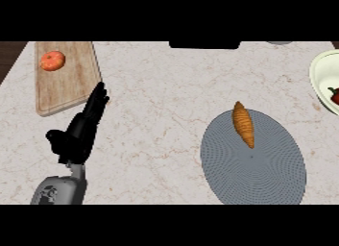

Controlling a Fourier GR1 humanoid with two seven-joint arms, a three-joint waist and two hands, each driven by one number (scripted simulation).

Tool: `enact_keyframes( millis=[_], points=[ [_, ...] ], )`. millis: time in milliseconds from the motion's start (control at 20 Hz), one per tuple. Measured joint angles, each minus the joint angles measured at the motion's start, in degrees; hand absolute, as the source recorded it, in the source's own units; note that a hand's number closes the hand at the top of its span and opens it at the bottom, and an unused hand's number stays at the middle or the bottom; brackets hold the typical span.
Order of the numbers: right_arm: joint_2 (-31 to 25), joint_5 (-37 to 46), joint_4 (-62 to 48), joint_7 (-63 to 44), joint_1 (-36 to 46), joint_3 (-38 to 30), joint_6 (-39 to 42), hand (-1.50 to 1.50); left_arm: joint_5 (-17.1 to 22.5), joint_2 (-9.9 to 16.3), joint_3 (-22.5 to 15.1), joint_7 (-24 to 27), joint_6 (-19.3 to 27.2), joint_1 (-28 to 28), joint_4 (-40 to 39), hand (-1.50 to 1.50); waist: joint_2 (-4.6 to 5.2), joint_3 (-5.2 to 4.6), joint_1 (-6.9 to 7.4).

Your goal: Pick the bell pepper from the placemat and place it in the bowl

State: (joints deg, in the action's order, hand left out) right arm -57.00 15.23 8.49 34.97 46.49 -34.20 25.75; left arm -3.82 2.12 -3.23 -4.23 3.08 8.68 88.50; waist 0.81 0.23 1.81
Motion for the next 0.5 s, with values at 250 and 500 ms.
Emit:
enact_keyframes(
  millis=[250, 500],
  points=[
    [-1.74, -1.59, 0.02, 0.54, -4.17, -1.00, 4.24, -1.50, 0.14, 0.38, 0.28, -0.36, -0.33, 0.05, 0.25, 0.00, -0.02, 0.05, -0.20],
    [-2.01, -1.97, 1.43, 1.13, -7.62, -0.72, 5.47, -1.50, 0.50, 0.42, 0.88, -0.54, -0.44, 0.90, -0.75, 0.00, 0.04, 0.09, -0.35]
  ],
)
